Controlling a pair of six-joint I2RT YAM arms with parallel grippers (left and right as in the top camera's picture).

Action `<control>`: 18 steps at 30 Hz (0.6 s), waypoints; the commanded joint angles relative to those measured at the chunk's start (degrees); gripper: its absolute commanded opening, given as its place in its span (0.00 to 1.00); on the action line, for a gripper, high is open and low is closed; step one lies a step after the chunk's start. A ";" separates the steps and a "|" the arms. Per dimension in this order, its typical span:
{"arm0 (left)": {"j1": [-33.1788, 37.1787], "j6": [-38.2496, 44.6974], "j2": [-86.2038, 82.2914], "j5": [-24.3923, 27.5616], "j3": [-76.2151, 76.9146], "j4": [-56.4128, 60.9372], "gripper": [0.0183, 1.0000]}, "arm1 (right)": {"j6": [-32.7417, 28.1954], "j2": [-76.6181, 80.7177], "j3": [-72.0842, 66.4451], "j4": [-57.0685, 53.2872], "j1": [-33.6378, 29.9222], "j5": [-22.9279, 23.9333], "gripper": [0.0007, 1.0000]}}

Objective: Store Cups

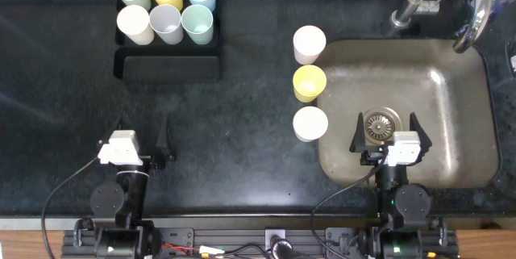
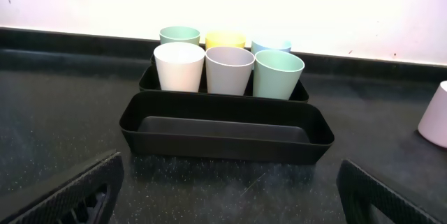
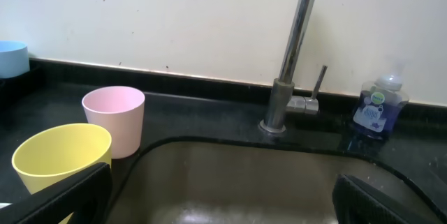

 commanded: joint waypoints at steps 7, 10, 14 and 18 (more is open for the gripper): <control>-3.65 0.44 -0.20 -1.33 0.50 0.17 1.00 | 0.04 -0.59 -0.79 0.42 -0.33 -0.42 1.00; -8.52 0.42 0.39 -1.60 0.50 -1.75 1.00 | 0.02 -0.59 -0.79 0.42 -0.33 -0.42 1.00; -11.65 0.42 0.57 -1.62 0.50 -1.51 1.00 | 0.02 -0.59 -0.79 0.42 -0.33 -0.44 1.00; -11.89 0.44 0.61 -1.62 0.50 -1.51 1.00 | 0.04 -0.59 -0.79 0.42 -0.33 -0.42 1.00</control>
